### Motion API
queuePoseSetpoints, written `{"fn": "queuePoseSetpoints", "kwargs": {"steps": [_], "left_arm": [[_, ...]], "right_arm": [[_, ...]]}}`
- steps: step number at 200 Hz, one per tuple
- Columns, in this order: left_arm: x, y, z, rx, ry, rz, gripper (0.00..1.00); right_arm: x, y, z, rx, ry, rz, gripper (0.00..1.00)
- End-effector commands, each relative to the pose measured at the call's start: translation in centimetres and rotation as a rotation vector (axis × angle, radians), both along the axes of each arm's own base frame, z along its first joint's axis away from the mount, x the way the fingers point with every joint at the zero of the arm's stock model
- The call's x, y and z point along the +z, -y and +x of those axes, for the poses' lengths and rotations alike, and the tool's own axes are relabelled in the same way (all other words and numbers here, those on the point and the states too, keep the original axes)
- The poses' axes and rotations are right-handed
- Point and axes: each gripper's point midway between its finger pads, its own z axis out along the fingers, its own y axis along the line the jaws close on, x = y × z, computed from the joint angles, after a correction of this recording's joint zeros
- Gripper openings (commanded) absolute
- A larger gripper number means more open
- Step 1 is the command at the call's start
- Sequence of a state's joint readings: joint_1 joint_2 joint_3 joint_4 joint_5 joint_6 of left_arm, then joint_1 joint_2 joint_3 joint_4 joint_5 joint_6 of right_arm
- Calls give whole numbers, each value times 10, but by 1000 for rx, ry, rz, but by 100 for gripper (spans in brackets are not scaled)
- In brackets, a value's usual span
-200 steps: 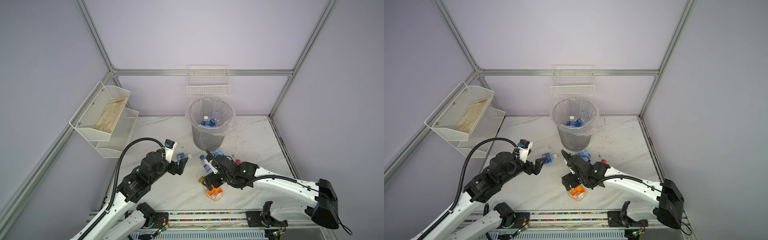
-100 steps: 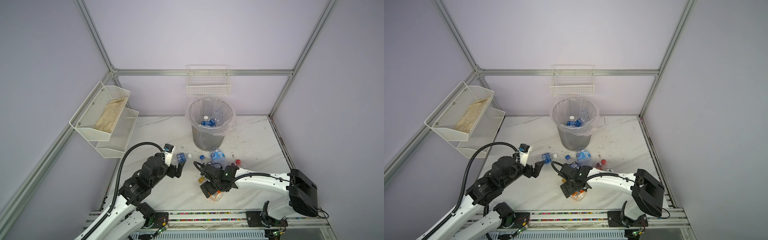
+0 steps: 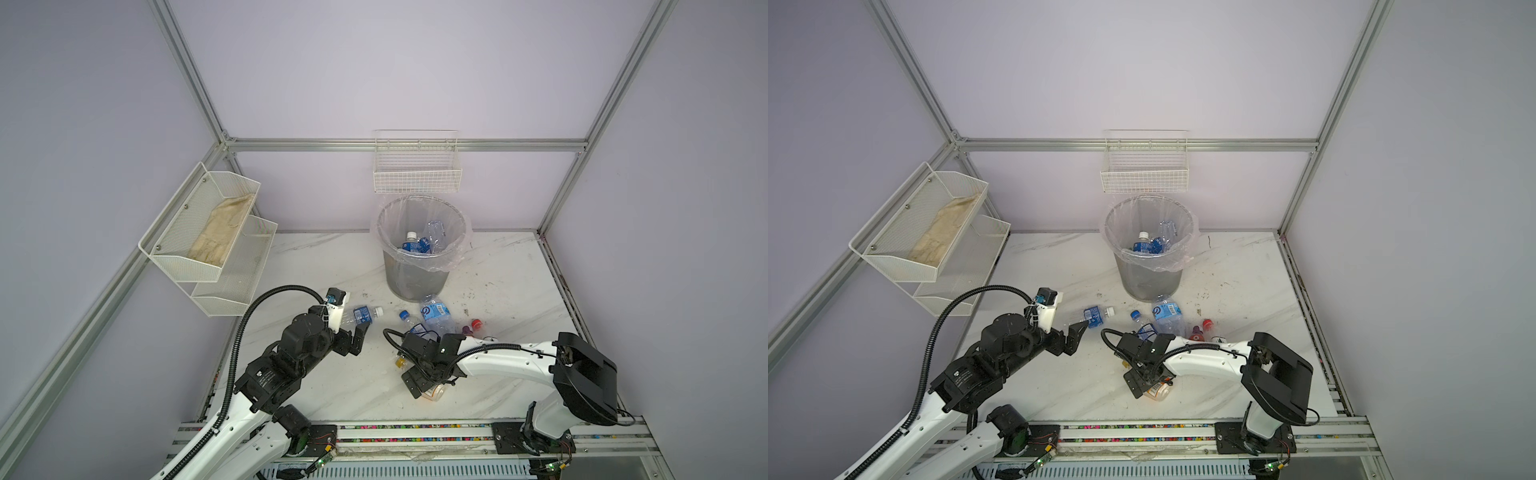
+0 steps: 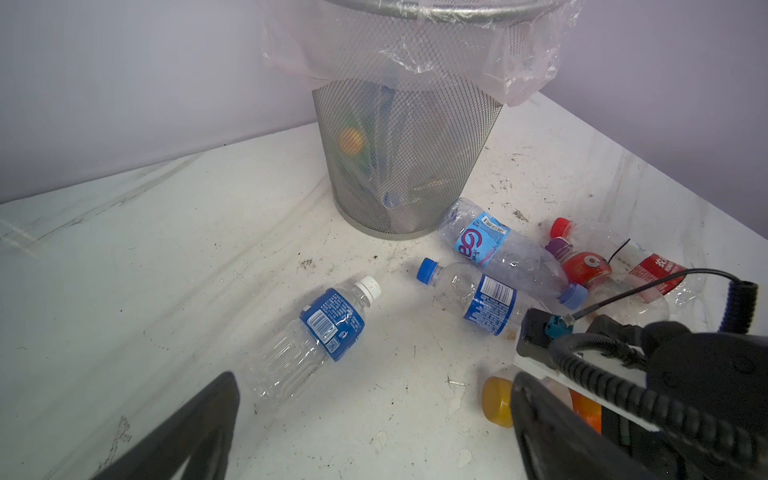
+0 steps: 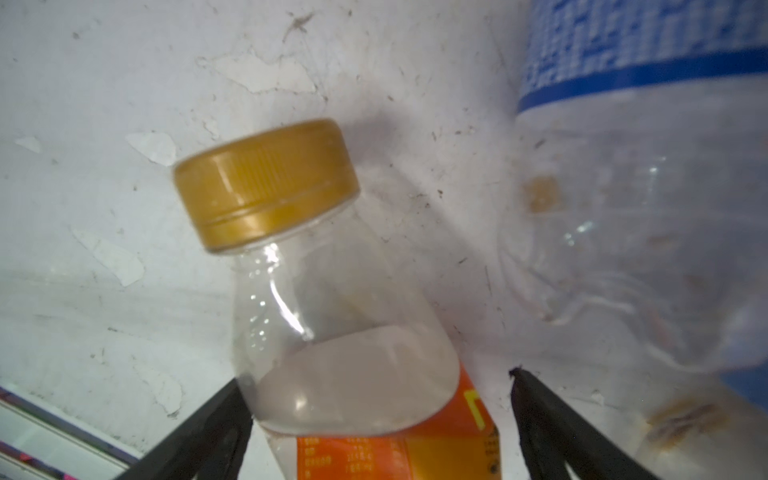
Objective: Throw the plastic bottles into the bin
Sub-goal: 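Close the right gripper around the orange-labelled bottle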
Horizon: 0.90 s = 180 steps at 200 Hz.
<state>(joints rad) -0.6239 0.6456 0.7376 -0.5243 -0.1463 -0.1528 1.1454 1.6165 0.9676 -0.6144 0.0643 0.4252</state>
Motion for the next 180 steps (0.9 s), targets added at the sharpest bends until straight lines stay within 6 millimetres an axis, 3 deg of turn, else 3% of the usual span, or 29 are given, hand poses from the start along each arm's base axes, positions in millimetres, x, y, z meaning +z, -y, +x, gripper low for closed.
{"fn": "queuePoseSetpoints", "kwargs": {"steps": [1, 54, 104, 140, 180], "left_arm": [[-7, -2, 3, 11, 13, 6, 100], [-7, -2, 3, 11, 15, 2, 100], [-6, -2, 2, 13, 18, -1, 100], [-5, -3, 1, 13, 20, -3, 100], [-4, -3, 1, 12, 25, -7, 100]], "right_arm": [[-10, 9, -3, -20, -2, -46, 97], [-16, 8, -10, -18, -16, -55, 93], [-18, 7, -9, -26, -10, -69, 69], [0, -4, -4, -19, 37, -24, 49], [26, -13, 5, -27, 99, 33, 43]]}}
